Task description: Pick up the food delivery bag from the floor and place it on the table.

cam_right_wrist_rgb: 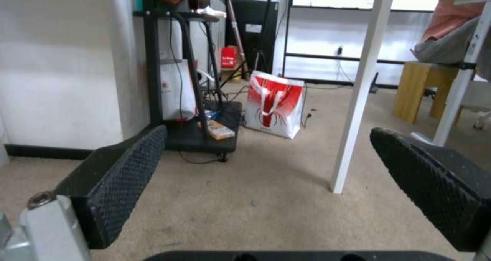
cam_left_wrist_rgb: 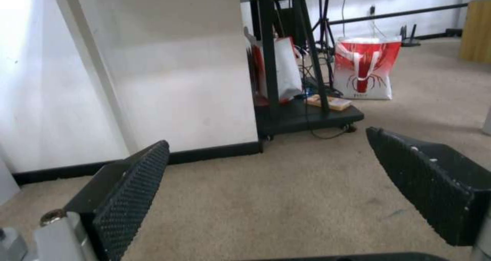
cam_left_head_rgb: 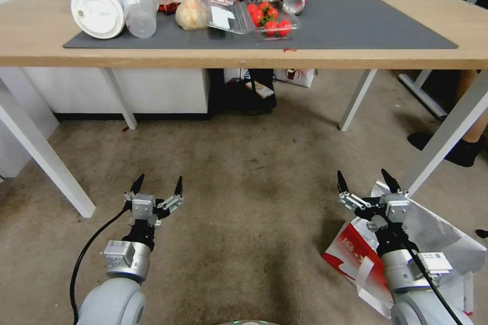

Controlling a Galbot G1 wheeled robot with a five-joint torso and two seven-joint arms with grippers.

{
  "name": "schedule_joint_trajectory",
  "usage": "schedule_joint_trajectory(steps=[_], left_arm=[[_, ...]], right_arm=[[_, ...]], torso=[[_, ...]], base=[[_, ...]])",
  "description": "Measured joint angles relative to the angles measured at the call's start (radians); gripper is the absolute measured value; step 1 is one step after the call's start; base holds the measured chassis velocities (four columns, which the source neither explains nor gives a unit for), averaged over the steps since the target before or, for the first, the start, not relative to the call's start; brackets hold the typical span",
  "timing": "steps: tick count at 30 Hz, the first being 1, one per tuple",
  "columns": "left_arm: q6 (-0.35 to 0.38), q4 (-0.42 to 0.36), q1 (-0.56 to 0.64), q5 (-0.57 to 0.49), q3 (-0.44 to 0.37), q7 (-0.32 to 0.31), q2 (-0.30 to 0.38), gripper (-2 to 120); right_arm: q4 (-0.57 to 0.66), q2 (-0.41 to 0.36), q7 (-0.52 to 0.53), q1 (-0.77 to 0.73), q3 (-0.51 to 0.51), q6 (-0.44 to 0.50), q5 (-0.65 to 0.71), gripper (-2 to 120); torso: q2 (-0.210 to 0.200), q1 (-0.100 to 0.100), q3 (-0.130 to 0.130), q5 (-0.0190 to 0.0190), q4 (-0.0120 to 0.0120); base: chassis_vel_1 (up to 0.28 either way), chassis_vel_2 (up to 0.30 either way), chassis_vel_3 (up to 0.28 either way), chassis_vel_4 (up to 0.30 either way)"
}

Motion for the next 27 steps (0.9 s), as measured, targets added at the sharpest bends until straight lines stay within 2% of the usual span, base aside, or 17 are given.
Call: schedule_joint_trajectory(steps=[3, 5, 10, 13, 14, 17, 18, 22, 27], left_arm=[[-0.025, 0.005, -0.002, -0.008, 0.0, 0.0, 0.0, 97], [-0.078, 0.022, -0.017, -0.018, 0.0, -0.002, 0.0, 99], [-0.09, 0.022, -0.021, -0.047, -0.005, -0.01, 0.006, 100], [-0.082, 0.018, -0.026, -0.071, -0.013, -0.012, 0.019, 100], [-0.082, 0.018, -0.026, -0.071, -0.013, -0.012, 0.019, 100], [-0.075, 0.018, -0.033, -0.084, -0.018, -0.015, 0.023, 100], [-0.075, 0.018, -0.033, -0.084, -0.018, -0.015, 0.023, 100], [-0.072, 0.027, -0.042, -0.088, -0.02, -0.017, 0.024, 100], [-0.071, 0.038, -0.053, -0.088, -0.019, -0.027, 0.025, 100]], right_arm=[[0.001, 0.0, 0.0, -0.001, 0.001, 0.003, 0.0, 100], [-0.001, -0.006, 0.0, 0.001, 0.006, 0.005, 0.002, 100], [-0.004, -0.03, -0.013, 0.003, 0.026, -0.003, 0.009, 100], [-0.007, -0.094, -0.061, 0.009, 0.084, -0.041, 0.006, 100], [-0.007, -0.094, -0.061, 0.009, 0.084, -0.041, 0.006, 100], [-0.034, -0.169, -0.149, 0.013, 0.169, -0.054, 0.003, 100], [-0.034, -0.169, -0.149, 0.013, 0.169, -0.054, 0.003, 100], [-0.114, -0.264, -0.226, 0.011, 0.261, -0.034, 0.01, 100], [-0.194, -0.317, -0.279, 0.019, 0.299, 0.005, 0.031, 100]], torso=[[0.0, 0.0, 0.0, 0.0001, 0.0], [0.001, 0.0, 0.0, -0.0003, -0.0001], [0.003, 0.0, 0.0, 0.0, 0.0], [0.005, 0.0, 0.0, 0.0001, 0.0], [0.005, 0.0, 0.0, 0.0001, 0.0], [0.006, 0.0, 0.0, 0.0001, 0.0], [0.006, 0.0, 0.0, 0.0001, 0.0], [0.007, 0.001, 0.0, 0.0, -0.0002], [0.008, 0.001, 0.0, 0.0002, 0.0]], base=[[0.0, 0.0, 0.0, 0.0], [0.0, 0.0, 0.0, 0.0], [0.0, 0.0, 0.0, 0.0], [0.0, 0.0, 0.0, 0.0], [0.0, 0.0, 0.0, 0.0], [0.0, 0.0, 0.0, 0.0], [0.0, 0.0, 0.0, 0.0], [0.0, 0.0, 0.0, 0.0], [0.0, 0.0, 0.0, 0.0]])
